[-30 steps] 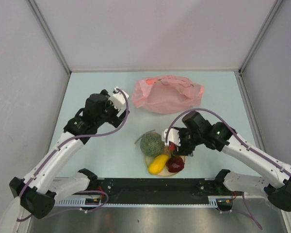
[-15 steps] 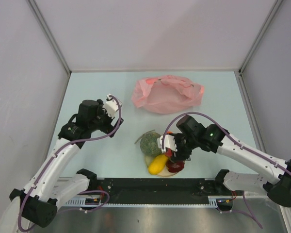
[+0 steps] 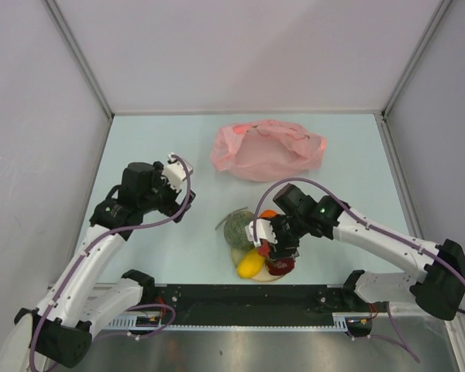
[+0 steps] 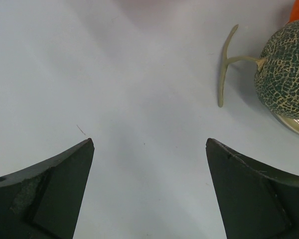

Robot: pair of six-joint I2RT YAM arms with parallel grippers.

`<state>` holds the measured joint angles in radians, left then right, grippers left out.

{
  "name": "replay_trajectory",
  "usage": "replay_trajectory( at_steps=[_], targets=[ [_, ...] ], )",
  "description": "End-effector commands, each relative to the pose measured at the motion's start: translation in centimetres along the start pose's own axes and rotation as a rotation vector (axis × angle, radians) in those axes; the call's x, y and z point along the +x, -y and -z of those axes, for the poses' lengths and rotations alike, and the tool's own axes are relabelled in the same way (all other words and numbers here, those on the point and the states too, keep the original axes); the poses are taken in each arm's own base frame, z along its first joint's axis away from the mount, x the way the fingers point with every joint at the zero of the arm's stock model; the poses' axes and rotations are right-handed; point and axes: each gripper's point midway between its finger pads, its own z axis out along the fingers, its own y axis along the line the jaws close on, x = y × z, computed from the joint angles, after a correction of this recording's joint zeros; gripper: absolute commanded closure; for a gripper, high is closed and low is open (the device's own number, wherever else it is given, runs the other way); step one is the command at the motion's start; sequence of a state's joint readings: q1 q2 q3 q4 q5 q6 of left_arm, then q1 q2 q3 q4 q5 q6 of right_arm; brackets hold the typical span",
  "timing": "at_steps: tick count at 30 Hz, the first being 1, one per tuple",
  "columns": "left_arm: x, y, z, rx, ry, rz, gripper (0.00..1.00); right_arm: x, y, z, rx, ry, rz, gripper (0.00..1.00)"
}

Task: Take the fake fruits out of the plastic bag
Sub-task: Place the fake fruit on the plate.

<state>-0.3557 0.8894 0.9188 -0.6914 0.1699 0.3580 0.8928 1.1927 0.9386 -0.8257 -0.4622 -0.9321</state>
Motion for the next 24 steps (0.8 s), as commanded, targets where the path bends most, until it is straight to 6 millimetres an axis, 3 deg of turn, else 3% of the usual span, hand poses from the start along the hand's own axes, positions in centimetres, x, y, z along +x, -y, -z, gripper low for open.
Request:
replay_trajectory(
  at_steps=[1,12,24],
  targets=[
    [0.3,0.5,0.1,0.024,0.009,0.022,0.0,-0.2,0.9,-1.0,-0.01,0.022,0.023,0.57],
    [0.9,2.2,-0.2,0.101,0.013,0.053,0.02,1.1,1.0,-1.5,-0.038,-0.017,0.045,0.55],
    [0.9,2.3,-0.4,0.106,0.022,0.054,0.02,1.8,1.4,-1.4,-0.023,-0.031,0.038,0.38]
  ],
)
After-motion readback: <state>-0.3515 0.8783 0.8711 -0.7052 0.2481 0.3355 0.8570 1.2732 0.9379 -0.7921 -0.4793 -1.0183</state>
